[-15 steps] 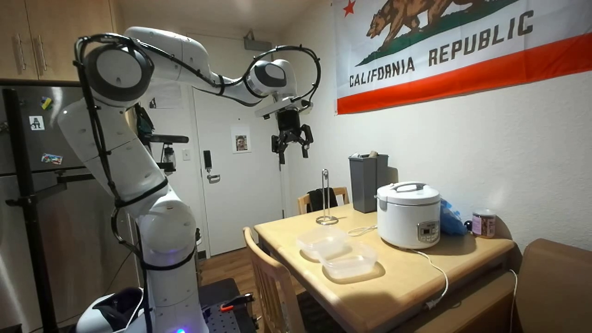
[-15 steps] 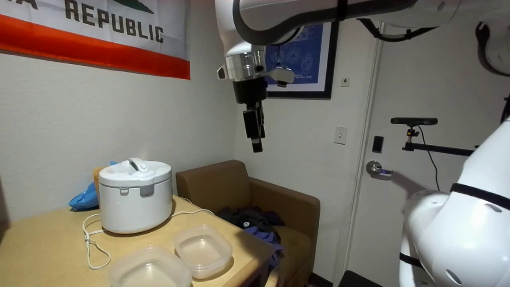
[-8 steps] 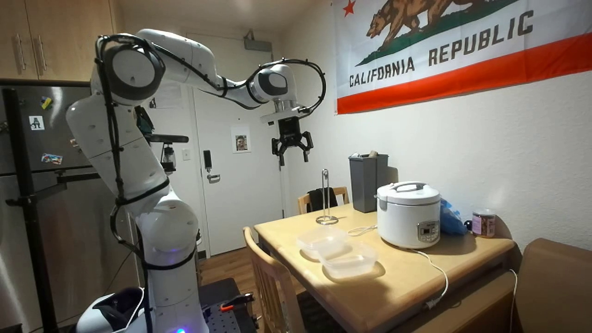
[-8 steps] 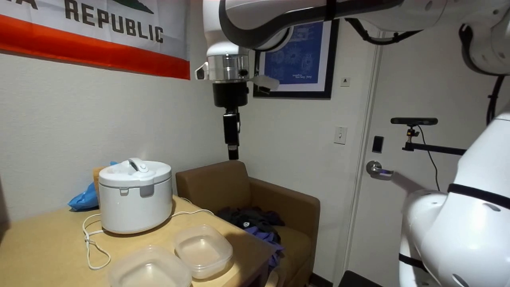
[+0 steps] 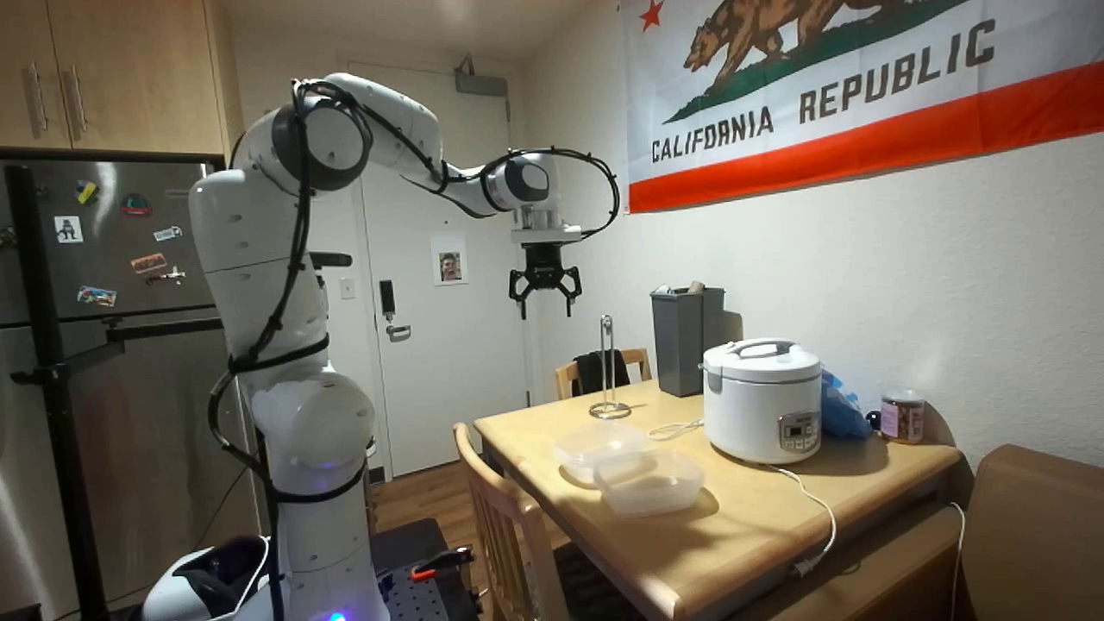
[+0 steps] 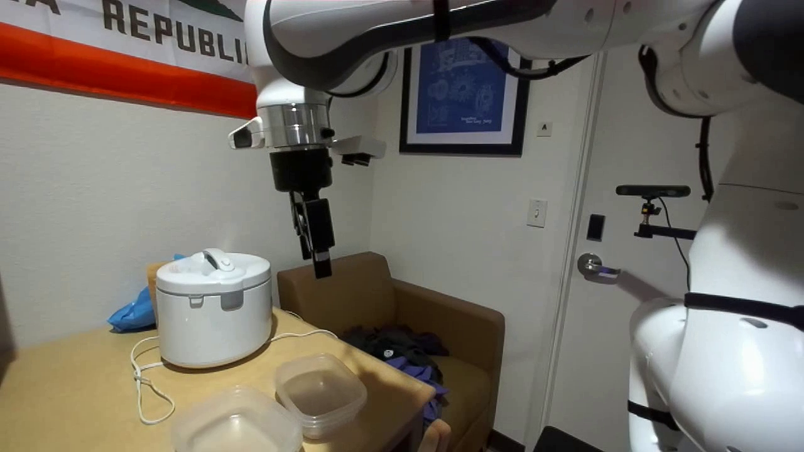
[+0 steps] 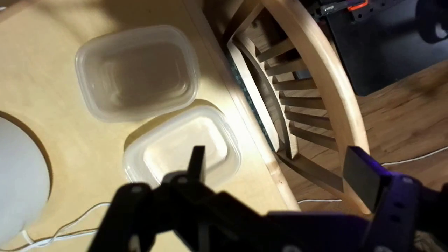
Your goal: Put the bowls inside one another
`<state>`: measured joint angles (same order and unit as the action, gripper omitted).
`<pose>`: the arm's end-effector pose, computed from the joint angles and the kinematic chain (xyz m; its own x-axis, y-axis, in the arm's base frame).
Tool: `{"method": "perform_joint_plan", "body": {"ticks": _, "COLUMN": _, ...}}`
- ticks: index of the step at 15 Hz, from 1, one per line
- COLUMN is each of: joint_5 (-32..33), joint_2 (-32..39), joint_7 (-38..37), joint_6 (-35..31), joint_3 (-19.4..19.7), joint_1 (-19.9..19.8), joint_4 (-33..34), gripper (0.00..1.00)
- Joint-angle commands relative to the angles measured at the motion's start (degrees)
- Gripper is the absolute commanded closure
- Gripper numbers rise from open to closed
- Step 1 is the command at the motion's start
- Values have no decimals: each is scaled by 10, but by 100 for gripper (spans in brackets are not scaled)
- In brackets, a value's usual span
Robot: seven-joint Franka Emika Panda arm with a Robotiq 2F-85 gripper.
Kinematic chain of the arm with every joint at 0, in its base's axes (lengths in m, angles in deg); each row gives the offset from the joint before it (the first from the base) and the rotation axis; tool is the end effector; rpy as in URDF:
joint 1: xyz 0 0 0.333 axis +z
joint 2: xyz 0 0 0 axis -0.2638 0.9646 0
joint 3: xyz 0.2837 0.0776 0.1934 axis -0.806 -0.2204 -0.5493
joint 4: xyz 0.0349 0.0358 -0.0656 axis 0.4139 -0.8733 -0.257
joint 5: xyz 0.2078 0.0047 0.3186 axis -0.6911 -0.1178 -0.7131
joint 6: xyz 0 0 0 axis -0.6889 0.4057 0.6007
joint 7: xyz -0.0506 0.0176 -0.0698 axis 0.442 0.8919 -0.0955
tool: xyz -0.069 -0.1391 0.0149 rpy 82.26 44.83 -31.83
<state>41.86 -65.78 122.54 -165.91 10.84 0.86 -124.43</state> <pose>0.4408 0.1804 0.5294 0.4287 0.8912 -0.1482 0.9010 -0.4339 -0.0027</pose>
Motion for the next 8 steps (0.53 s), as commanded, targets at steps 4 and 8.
{"method": "perform_joint_plan", "body": {"ticks": 4, "joint_5": 9, "joint_2": 28, "joint_7": 22, "joint_6": 2, "joint_3": -14, "joint_1": -14, "joint_4": 20, "gripper": 0}}
{"method": "perform_joint_plan", "body": {"ticks": 8, "joint_5": -59, "joint_2": 63, "joint_7": -10, "joint_6": -9, "joint_3": -7, "joint_1": -20, "joint_4": 34, "gripper": 0}}
